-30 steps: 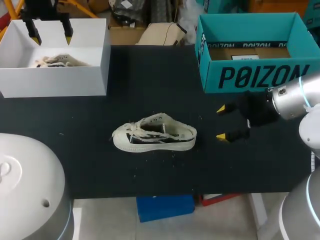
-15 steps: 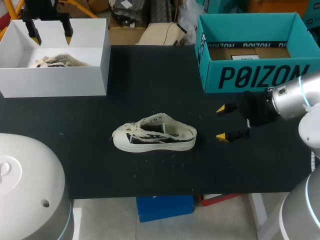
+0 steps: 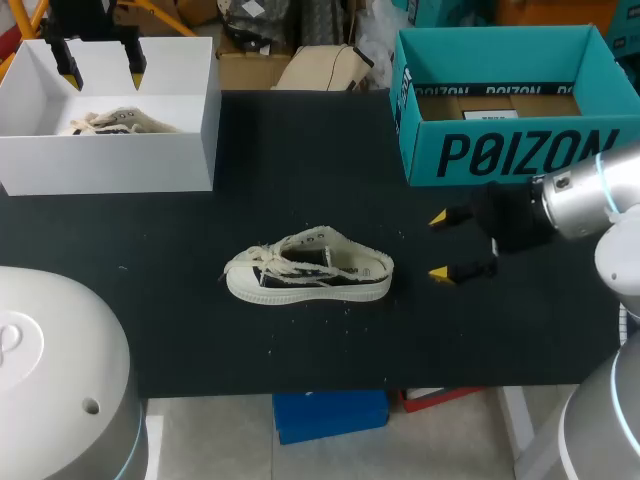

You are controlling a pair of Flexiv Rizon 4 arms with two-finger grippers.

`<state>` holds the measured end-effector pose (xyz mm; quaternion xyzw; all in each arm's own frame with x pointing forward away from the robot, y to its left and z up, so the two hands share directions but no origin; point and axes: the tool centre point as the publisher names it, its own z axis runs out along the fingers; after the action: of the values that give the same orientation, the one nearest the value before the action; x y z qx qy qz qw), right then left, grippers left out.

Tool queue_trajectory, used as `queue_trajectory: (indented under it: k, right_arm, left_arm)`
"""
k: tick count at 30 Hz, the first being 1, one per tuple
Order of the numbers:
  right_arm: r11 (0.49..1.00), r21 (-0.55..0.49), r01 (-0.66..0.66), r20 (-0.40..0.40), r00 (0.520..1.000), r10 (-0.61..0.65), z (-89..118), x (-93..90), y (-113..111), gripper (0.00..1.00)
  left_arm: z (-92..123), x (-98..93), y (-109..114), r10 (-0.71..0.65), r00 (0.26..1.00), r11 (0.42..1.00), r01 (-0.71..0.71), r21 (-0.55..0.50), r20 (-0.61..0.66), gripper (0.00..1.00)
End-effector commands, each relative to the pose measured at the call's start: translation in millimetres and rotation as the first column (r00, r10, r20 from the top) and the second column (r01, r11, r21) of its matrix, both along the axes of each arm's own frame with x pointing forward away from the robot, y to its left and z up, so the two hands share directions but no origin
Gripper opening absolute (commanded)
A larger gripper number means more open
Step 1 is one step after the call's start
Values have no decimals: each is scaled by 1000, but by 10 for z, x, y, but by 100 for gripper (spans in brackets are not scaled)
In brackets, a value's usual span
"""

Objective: Take the shoe out of the shoebox, open the shoe tongue, remove and reinsert the insole, then place the shoe into the shoebox

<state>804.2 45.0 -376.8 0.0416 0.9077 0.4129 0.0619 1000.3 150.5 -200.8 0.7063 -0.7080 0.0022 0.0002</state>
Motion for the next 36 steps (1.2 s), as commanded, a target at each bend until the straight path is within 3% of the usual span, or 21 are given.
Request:
queue_trajectory:
  k: [1, 36]
  right_arm:
    - [1000, 18, -3, 2, 1000, 3, -44, -1, 96, 100]
    - [989, 135, -61, -30, 997, 66, -433, -50, 926, 100]
  left_arm:
    - [3, -1, 0, 1, 1000, 1000, -1, 1, -1, 100]
    - [3, -1, 0, 1, 1000, 1000, -1, 1, -1, 100]
